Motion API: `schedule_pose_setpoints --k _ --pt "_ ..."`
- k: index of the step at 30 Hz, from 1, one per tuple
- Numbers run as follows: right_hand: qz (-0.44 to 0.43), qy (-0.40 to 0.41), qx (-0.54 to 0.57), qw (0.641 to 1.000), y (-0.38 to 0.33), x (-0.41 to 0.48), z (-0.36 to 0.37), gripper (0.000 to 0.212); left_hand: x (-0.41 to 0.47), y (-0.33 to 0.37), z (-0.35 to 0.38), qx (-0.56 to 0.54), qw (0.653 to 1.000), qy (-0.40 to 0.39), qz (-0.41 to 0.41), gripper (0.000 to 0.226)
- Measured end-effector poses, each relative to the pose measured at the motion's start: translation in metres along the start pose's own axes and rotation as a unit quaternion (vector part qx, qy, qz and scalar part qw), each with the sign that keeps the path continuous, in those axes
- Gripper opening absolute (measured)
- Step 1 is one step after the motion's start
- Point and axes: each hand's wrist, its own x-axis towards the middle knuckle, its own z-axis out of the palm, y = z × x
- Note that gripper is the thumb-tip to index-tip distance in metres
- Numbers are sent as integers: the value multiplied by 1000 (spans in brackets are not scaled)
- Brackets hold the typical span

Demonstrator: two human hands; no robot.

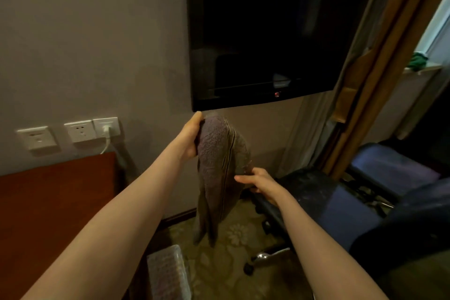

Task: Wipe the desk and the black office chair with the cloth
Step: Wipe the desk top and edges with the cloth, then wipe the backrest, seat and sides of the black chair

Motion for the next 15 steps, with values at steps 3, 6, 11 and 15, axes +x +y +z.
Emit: schedule_pose_setpoints --k 3,6,11,15 --pt "-2 20 125 992 13 -9 -35 34 15 -11 34 -3 1000 17 -20 43" --pt "-42 14 238 970 16 -21 -71 21 36 -26 58 42 995 73 -44 44" --pt "-80 50 316 944 9 -39 -112 16 70 -71 91 128 984 80 -90 48" --pt "-98 84 374 919 -1 -36 -142 15 75 -85 131 294 947 68 -110 49"
